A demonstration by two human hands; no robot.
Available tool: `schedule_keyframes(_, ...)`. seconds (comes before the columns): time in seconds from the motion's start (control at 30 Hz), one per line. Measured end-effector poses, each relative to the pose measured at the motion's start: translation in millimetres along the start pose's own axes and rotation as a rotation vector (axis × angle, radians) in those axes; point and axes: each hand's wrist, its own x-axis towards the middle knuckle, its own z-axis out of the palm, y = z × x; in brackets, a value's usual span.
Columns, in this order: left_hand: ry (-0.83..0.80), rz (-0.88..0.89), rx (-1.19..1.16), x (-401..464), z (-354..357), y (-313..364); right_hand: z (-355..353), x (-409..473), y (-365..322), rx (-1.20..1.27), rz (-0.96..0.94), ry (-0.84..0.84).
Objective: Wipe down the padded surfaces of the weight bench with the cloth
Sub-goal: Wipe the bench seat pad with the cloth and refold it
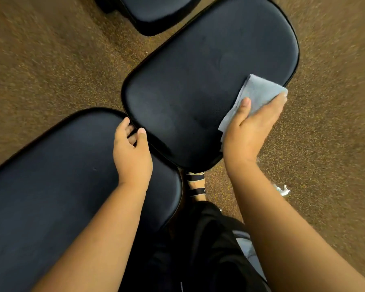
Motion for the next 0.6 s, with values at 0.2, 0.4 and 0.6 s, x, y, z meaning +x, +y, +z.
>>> schedule_keyframes(0.2, -0.020, -0.056, -0.075, 4, -6, -1, -9, -58, 28, -0.568, -0.593, -0.283)
schedule_keyframes(0.4, -0.083, -0.098, -0.144, 4, -13, -8, -23, 1, 13, -0.740, -1.117, -0.438)
schedule_keyframes(0.6, -0.096, -0.109, -0.182, 6, -16, -15, -5, 67, -36, -0.806, -0.853, -0.270)
